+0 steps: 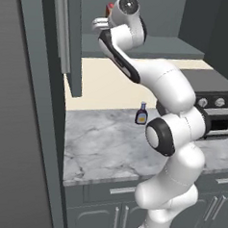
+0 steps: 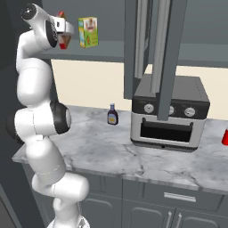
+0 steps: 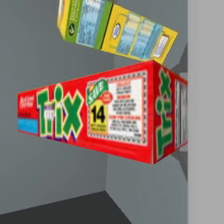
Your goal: Pick the cereal and cereal from the counter and place them in the cabinets closest to them.
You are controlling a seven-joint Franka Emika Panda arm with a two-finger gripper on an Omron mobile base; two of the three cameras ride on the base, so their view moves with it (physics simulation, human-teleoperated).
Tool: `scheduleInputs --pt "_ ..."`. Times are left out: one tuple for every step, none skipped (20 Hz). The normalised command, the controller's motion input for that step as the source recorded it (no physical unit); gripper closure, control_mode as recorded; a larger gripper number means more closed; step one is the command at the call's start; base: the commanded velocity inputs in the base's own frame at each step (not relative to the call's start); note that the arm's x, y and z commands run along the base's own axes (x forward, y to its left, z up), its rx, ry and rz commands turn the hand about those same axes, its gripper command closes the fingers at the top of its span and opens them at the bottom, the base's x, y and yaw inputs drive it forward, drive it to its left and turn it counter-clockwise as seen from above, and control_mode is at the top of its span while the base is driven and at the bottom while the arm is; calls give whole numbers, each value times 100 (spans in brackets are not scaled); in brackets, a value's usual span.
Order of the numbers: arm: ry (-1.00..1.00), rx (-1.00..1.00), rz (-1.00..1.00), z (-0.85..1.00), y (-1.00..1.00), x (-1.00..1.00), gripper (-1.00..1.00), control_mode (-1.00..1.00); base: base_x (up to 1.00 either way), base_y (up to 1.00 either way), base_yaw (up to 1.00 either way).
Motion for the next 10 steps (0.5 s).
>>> scheduleInputs --pt "0 0 0 0 1 16 100 -100 0 0 0" --pt "0 0 0 0 0 13 100 -100 0 0 0" --pt "0 0 0 0 0 9 100 -100 0 0 0" --pt "0 0 0 0 0 9 100 -100 0 0 0" --pt "0 0 0 0 0 7 100 -100 0 0 0" --pt "0 0 0 0 0 11 100 -100 0 0 0" --pt "0 0 0 0 0 11 100 -100 0 0 0" --pt "0 0 0 0 0 13 100 -100 0 0 0" --pt "0 0 0 0 0 13 100 -100 0 0 0" --pt "1 0 0 0 0 11 100 -100 0 0 0"
